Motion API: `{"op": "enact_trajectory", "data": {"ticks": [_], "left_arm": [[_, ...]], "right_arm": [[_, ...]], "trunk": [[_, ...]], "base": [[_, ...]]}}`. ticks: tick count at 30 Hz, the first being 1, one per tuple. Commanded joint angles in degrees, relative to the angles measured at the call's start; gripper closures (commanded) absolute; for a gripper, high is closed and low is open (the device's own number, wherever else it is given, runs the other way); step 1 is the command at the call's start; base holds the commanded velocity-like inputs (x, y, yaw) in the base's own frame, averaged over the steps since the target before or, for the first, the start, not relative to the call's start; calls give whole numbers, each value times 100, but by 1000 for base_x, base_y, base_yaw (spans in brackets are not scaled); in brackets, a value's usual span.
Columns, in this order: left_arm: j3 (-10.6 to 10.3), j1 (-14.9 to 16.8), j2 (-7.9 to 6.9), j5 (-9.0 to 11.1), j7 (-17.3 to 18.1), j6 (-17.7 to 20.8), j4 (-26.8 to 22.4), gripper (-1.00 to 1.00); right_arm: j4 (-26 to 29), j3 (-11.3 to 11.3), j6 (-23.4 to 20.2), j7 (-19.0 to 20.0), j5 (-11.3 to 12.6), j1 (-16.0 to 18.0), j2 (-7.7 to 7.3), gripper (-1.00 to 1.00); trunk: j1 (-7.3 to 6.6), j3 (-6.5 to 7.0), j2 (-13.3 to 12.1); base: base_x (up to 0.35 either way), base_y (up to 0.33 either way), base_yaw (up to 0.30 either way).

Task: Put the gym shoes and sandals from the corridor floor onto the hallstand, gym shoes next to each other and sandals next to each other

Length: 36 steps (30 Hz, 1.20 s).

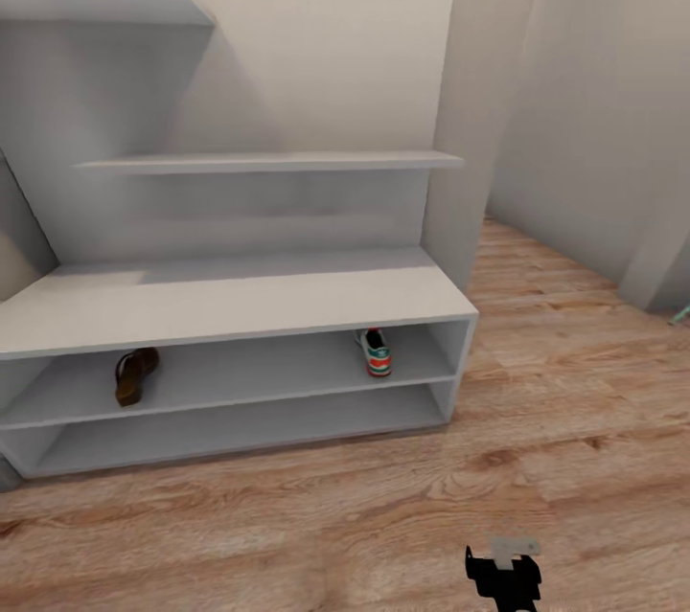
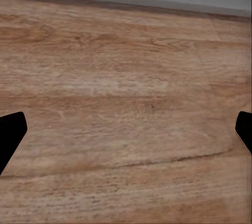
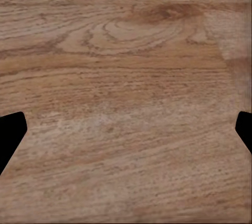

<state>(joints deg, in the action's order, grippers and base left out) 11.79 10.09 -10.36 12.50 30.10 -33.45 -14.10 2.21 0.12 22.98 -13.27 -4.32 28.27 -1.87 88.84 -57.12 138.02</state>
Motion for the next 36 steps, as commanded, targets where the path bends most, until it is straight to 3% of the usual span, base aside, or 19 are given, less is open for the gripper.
{"op": "enact_trajectory", "data": {"ticks": [1, 36], "left_arm": [[9, 2, -1, 53, 56, 6, 5, -100], [7, 1, -2, 45, 57, -4, 4, -100]], "right_arm": [[-11, -2, 7, -35, -45, 5, 5, -100], [-29, -4, 5, -35, -30, -31, 26, -100]], "trunk": [[-1, -5, 2], [-1, -73, 2]], "base": [[0, 0, -270], [0, 0, -265]]}}
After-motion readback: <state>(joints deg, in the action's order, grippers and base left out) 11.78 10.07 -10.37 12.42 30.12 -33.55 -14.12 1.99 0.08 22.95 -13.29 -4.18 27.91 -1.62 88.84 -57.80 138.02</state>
